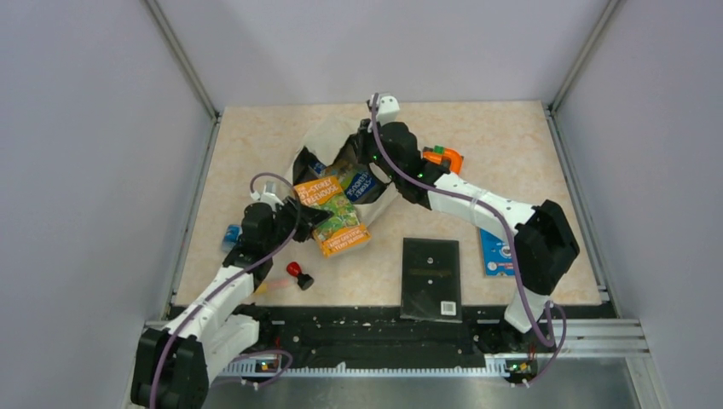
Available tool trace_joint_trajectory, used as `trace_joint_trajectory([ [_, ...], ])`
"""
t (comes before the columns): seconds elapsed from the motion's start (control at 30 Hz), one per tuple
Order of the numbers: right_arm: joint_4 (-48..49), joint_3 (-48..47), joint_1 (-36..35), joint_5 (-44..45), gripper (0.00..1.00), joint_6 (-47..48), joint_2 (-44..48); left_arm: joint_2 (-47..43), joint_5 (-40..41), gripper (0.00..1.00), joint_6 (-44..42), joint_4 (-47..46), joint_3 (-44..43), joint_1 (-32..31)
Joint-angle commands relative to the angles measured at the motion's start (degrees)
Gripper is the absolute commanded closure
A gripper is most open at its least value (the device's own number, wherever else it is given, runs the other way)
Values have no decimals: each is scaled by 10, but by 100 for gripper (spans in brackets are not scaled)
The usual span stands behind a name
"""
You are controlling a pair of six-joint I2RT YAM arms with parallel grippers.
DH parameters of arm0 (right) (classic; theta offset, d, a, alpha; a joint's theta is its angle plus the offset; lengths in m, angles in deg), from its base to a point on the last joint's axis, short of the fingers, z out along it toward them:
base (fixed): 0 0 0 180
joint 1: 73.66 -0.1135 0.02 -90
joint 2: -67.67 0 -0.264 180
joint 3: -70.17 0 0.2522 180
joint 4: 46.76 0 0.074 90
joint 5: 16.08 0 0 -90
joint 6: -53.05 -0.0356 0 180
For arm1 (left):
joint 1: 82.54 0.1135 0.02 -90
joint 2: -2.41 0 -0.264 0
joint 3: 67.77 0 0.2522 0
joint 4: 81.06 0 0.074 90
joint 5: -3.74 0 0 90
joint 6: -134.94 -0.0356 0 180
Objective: Pack the student bag
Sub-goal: Place the book in the student bag.
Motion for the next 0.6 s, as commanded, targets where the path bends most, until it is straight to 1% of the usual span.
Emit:
trace_joint_trajectory([
  [0.0,70,-24,1,0,100,-15,53,26,-19,100,29,-121,-9,-5],
  [0.07,71,-17,1,-8,100,-14,57,43,3,100,12,-114,-28,-5],
  [0.13,76,-3,0,-16,100,-11,65,71,27,100,10,-144,-45,-4],
  [0.27,77,28,1,-17,100,-8,86,158,-1,100,13,-165,-116,12],
  [0.37,77,50,1,-15,100,-5,101,201,5,100,24,-205,-156,16],
  [0.5,81,76,1,-14,100,-12,115,258,50,100,37,-217,-190,24],
  [0.57,83,85,1,-19,100,-17,117,285,77,100,58,-262,-190,25],
])
